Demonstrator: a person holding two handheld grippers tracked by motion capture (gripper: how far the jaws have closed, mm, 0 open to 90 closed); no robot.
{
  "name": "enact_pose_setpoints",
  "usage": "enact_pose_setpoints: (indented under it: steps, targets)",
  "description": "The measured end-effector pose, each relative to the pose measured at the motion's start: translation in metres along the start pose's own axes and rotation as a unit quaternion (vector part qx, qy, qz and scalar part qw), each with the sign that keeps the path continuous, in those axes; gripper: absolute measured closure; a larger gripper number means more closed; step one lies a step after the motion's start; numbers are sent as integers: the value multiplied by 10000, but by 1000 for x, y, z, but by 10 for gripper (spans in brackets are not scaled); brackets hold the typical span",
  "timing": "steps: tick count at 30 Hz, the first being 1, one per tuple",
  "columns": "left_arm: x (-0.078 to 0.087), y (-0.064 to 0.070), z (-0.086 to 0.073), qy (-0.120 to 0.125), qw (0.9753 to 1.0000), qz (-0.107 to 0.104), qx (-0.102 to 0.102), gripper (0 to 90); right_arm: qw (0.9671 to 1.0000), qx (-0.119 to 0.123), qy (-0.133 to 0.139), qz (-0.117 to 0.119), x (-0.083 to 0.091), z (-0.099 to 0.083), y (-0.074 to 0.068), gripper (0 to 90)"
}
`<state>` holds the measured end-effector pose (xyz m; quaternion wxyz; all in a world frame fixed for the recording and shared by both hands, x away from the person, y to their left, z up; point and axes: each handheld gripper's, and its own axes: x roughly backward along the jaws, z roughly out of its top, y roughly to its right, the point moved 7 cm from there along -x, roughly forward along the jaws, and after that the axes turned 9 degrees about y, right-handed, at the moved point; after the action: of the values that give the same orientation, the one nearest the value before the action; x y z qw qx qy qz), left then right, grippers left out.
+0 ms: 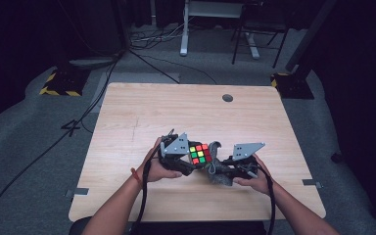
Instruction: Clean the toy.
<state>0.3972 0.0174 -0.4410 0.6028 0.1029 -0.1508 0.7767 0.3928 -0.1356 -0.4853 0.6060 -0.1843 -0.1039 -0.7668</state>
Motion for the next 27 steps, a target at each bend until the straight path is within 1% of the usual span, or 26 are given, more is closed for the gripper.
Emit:
enact_pose_setpoints:
  steps: [1,2,4,5,6,8,10,11,12,14,16,18,20,22,24,25,26,27]
  targets:
    - [0,-2,-2,-92,9999,55,-47,339,10000,45,14,-35,2,2,-1,780]
    - [0,-3,-5,-182,9998,65,-61,339,9999,86,52,-49,4,5,-2,780]
    - [-2,-2,-9,-222,9998,25,-12,339,9996,112,237,-49,10,12,-2,780]
    - [-4,0,-11,-235,9997,-40,22,339,9995,127,295,-66,13,15,-1,780]
    - [-6,2,-11,-201,9997,-95,99,339,9993,152,324,-107,14,17,-1,780]
    - [-11,6,-9,-121,9996,-170,188,338,9990,133,374,-191,15,18,2,780]
    - [-15,11,-7,-84,9994,-292,139,338,9987,166,359,-326,17,17,6,778]
    - [-18,15,-4,-51,9992,-380,122,338,9982,121,414,-420,20,18,10,778]
    - [-20,19,-2,-48,9991,-412,51,338,9979,71,448,-473,22,19,13,777]
    - [-23,26,2,-33,9988,-487,-57,338,9975,50,418,-572,23,17,17,777]
    - [-25,29,7,-21,9989,-430,-180,338,9978,40,315,-581,22,14,19,776]
    - [-24,30,9,19,9990,-418,-183,338,9984,43,151,-539,20,9,20,774]
    - [-22,26,10,41,9995,-280,-144,338,9990,16,110,-436,19,5,21,772]
    - [-19,20,10,83,9998,-119,-105,338,9993,57,-8,-374,18,2,20,772]
    - [-15,14,9,123,9999,-37,-26,339,9996,43,-62,-254,15,0,16,772]
    - [-13,10,7,97,9999,63,-31,338,9997,78,-88,-218,14,0,14,771]
    - [-12,6,5,58,9999,112,-14,339,9997,116,-97,-193,13,0,11,771]
    - [-11,4,2,77,9999,90,53,338,9997,167,-67,-158,13,2,8,770]
